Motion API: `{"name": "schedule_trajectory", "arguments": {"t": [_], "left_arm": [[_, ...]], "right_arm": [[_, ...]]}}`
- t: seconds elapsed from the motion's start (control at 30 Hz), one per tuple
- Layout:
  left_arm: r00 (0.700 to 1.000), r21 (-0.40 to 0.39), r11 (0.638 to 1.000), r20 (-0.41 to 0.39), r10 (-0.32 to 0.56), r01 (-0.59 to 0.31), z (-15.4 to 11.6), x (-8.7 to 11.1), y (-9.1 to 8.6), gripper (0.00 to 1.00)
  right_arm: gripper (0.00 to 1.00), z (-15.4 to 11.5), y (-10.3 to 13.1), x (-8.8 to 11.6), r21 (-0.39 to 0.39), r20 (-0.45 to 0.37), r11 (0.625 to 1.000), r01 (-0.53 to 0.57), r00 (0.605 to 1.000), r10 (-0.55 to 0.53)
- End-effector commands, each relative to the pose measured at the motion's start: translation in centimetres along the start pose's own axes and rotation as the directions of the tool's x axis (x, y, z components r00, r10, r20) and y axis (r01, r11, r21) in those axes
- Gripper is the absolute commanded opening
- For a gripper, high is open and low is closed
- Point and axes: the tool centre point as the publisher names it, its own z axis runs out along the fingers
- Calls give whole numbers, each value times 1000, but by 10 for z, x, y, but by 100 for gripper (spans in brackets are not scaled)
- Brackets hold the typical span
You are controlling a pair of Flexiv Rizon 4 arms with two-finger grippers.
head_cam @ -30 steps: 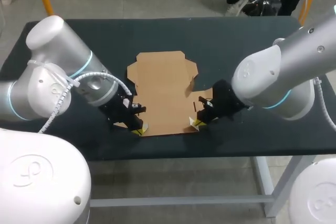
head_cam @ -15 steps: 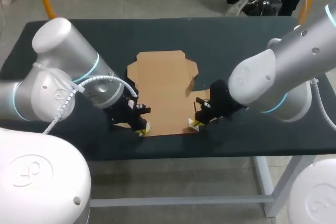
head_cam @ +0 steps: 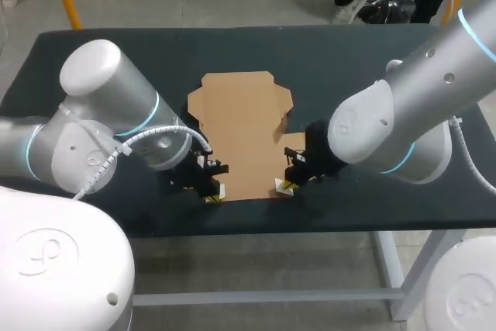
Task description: Assemble the packaging by folding the flat box into shape, placing the metal phone stand inside, and closing the box properly
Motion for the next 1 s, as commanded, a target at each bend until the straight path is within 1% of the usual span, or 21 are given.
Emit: {"name": "schedule_trajectory", "arguments": {"t": [0.03, 0.23, 0.4, 0.53, 0.77, 0.83, 1.0], "left_arm": [[1000, 14, 1000, 21, -3, 3, 11, 3, 0, 0], [998, 39, 999, 49, -29, 28, 18, 1, -3, 0], [998, 41, 998, 53, -40, 38, 21, -1, -3, 0], [997, 43, 998, 53, -47, 45, 21, -2, -3, 0], [998, 71, 997, 46, -42, 38, 7, 0, -1, 0], [998, 93, 995, 44, -42, 37, -2, 0, -1, 0], [999, 111, 993, 18, -37, 35, -26, -2, -5, 0]], "right_arm": [[0, 8, -2, 0, -12, 28, 1000, -1, 1000, 1], [0, 18, -3, -7, -14, 56, 1000, -8, 998, 9], [0, 26, -2, -14, -4, 70, 1000, -28, 997, 28], [0, 27, -2, -16, -1, 70, 999, -33, 997, 33], [0, 9, -4, -9, -29, 36, 999, -21, 999, 22], [0, 1, -3, -7, -35, 13, 999, -17, 1000, 17], [0, -20, 0, -7, -28, -64, 999, -16, 998, 14]]}}
